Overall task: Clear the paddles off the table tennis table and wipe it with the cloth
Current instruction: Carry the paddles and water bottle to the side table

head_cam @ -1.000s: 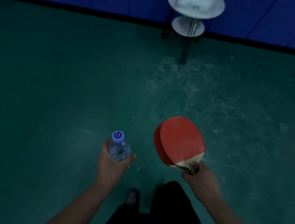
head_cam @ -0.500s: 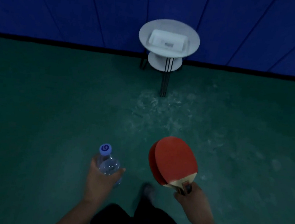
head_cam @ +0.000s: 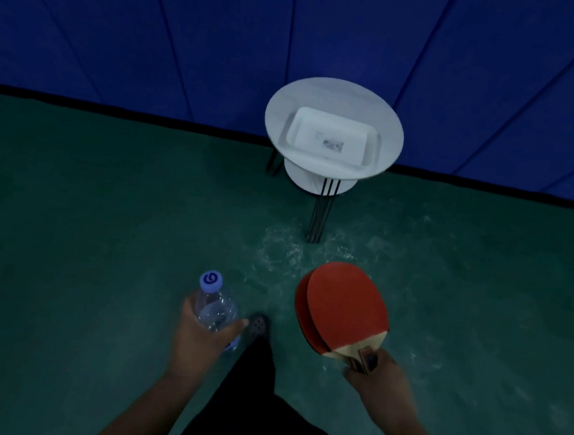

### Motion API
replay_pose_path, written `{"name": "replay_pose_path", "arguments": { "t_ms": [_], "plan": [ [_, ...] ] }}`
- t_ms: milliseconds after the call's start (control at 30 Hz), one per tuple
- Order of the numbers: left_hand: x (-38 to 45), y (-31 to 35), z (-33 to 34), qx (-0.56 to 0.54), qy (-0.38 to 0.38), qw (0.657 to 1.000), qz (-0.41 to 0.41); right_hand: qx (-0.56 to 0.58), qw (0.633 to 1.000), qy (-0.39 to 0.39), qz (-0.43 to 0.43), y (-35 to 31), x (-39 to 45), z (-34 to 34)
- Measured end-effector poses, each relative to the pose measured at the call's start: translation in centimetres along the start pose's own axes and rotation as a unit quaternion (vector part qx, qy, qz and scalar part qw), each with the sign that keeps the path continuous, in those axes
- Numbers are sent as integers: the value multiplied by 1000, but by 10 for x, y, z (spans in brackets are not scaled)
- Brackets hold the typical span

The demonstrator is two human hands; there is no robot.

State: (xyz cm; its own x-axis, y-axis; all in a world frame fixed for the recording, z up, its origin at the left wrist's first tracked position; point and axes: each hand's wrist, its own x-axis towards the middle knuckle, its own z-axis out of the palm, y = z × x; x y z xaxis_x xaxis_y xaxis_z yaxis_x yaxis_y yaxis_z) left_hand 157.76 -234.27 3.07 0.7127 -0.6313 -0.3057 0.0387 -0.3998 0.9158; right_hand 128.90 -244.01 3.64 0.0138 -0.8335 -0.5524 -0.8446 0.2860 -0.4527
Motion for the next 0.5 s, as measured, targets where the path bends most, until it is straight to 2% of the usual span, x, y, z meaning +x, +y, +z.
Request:
{"name": "replay_pose_path", "arguments": {
  "t_ms": [267,500],
  "plan": [
    [173,86,79,-7,-88,996,16,-26,999,13,17,-111,133,-65],
    [310,169,161,33,-70,995,62,-17,999,30,15,-181,276,-126]
  ]
}}
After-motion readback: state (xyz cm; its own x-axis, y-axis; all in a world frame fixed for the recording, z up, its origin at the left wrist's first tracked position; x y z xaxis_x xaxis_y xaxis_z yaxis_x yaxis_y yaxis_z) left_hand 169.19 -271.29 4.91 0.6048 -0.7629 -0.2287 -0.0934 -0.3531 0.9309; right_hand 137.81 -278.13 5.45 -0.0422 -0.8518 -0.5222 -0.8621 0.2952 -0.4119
